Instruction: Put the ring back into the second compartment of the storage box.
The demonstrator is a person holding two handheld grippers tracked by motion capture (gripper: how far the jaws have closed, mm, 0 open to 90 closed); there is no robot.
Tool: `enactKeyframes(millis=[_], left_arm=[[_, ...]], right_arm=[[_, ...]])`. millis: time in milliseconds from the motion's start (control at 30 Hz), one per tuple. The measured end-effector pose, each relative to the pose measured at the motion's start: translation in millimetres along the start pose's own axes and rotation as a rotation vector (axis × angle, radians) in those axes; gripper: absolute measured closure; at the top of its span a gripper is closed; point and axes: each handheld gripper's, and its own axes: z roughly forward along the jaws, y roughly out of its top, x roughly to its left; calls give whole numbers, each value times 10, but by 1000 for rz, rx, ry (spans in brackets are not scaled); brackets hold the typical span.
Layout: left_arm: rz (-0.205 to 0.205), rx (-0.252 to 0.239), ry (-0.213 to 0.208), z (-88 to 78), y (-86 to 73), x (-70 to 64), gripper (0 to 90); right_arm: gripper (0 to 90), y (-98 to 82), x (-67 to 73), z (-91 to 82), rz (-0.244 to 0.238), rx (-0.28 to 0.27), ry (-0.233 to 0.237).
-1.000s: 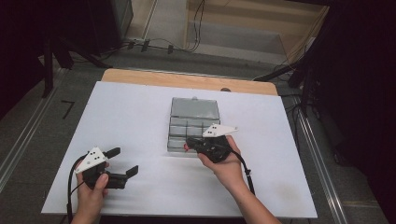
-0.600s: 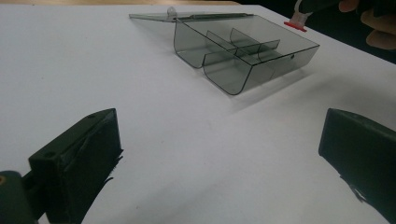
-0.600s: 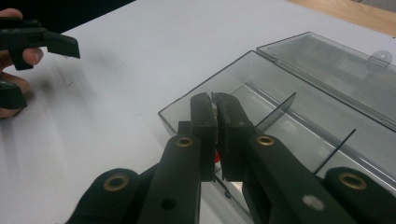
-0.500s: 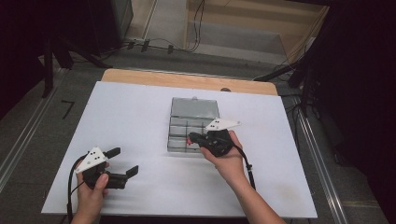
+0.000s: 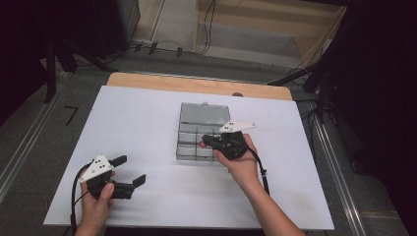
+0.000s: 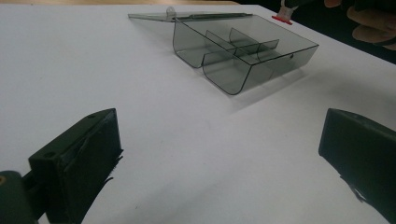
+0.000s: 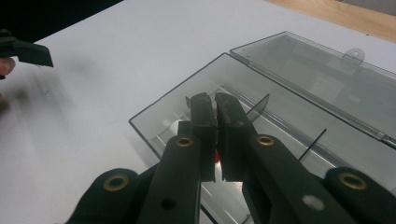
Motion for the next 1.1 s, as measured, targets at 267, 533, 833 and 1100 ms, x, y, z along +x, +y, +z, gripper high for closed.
enactKeyframes(millis=[267, 533, 833, 1100], left_arm=[[0, 0, 0, 0, 0, 0, 0], [0, 0, -1, 0, 0, 1, 0], [-2, -2, -3, 1, 0, 5, 0], [-2, -2, -2, 1, -1, 5, 0]], right_arm=[[845, 14, -76, 35, 12, 8, -12], [845, 48, -129, 74, 17, 9, -21], [845, 87, -207, 138, 26, 12, -38], [845, 79, -288, 210, 38, 24, -51]])
